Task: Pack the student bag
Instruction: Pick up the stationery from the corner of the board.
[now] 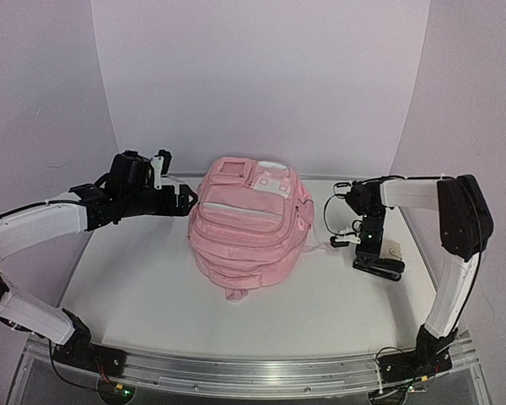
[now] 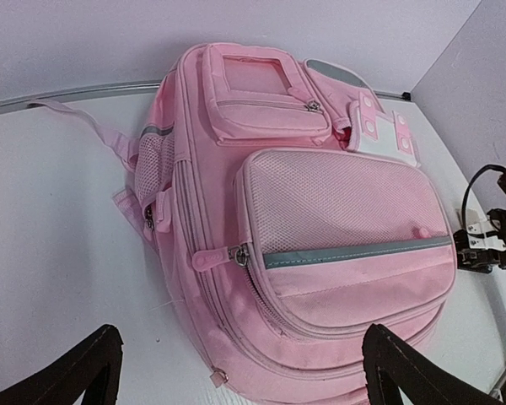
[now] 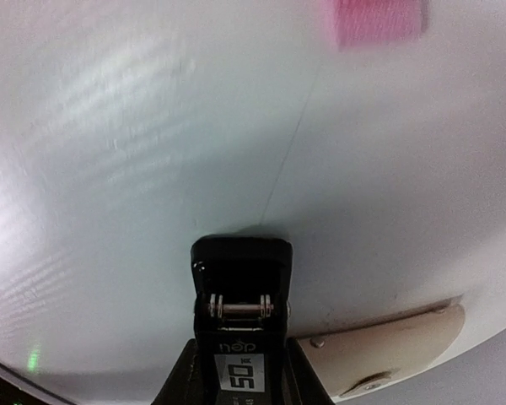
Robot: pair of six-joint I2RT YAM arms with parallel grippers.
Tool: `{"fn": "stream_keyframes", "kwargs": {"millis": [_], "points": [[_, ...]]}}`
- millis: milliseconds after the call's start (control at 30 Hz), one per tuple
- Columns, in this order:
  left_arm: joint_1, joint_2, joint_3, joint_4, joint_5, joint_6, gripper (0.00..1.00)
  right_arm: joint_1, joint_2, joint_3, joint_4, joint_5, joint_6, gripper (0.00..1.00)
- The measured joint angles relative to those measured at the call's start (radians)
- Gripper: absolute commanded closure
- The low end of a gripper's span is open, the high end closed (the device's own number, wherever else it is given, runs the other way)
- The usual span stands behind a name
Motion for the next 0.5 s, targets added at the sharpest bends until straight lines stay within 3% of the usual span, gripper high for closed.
{"fn": "stream_keyframes", "kwargs": {"millis": [500], "points": [[-0.008,-0.009,-0.013,0.002,0.09,0.001,0.0,0.047,0.0,0.265,-0.097,-0.431,0.296,1.0]]}}
